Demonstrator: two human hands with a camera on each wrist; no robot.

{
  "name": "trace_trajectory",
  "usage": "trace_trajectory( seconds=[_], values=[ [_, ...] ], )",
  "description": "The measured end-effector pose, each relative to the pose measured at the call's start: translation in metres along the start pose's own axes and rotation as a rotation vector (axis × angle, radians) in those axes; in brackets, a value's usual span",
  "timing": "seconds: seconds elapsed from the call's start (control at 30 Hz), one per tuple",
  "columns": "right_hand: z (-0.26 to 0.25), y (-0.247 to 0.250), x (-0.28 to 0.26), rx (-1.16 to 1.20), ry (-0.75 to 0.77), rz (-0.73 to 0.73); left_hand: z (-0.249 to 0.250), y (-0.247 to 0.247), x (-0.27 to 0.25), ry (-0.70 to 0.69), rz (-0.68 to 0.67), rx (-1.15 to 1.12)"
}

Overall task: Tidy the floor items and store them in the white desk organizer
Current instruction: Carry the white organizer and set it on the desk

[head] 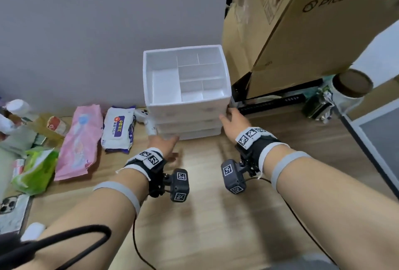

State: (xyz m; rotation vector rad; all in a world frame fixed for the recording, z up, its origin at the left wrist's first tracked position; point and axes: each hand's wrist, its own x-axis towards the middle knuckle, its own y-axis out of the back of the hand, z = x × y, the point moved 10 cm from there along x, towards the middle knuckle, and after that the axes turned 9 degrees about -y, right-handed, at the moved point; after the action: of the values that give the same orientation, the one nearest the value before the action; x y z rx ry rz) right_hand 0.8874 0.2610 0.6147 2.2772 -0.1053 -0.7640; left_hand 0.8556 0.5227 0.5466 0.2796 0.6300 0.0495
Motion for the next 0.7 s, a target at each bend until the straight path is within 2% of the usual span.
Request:
trace_trajectory(
  seconds=[0.03,0.1,0.2,0.27,0.33,0.43,0.53,0.6,0.7],
  values=[
    [0.010,0.002,-0.008,0.011,-0.010,-0.016,-0.011,-0.023,-0.012,0.094,-0.115,0.038],
    [0.031,0.010,-0.024,0.025,-0.018,-0.035,-0.020,-0.069,-0.034,0.152,-0.335,0.133],
    [0.088,0.045,-0.055,0.033,-0.054,0.026,-0.003,-0.145,-0.065,0.044,-0.530,0.241],
    [0.134,0.079,-0.080,0.033,-0.075,0.132,0.012,-0.194,-0.088,-0.031,-0.638,0.300],
    [0.196,0.119,-0.114,0.074,-0.137,0.276,0.023,-0.248,-0.118,-0.110,-0.740,0.398],
    [0.315,0.176,-0.183,0.193,-0.319,0.457,0.025,-0.334,-0.178,-0.221,-0.896,0.527],
    [0.443,0.219,-0.271,0.304,-0.500,0.639,0.003,-0.417,-0.250,-0.305,-1.029,0.622],
    [0.525,0.230,-0.333,0.396,-0.602,0.737,-0.021,-0.467,-0.297,-0.352,-1.091,0.684],
    [0.653,0.227,-0.430,0.476,-0.773,0.798,-0.078,-0.550,-0.377,-0.346,-1.186,0.780]
  ],
)
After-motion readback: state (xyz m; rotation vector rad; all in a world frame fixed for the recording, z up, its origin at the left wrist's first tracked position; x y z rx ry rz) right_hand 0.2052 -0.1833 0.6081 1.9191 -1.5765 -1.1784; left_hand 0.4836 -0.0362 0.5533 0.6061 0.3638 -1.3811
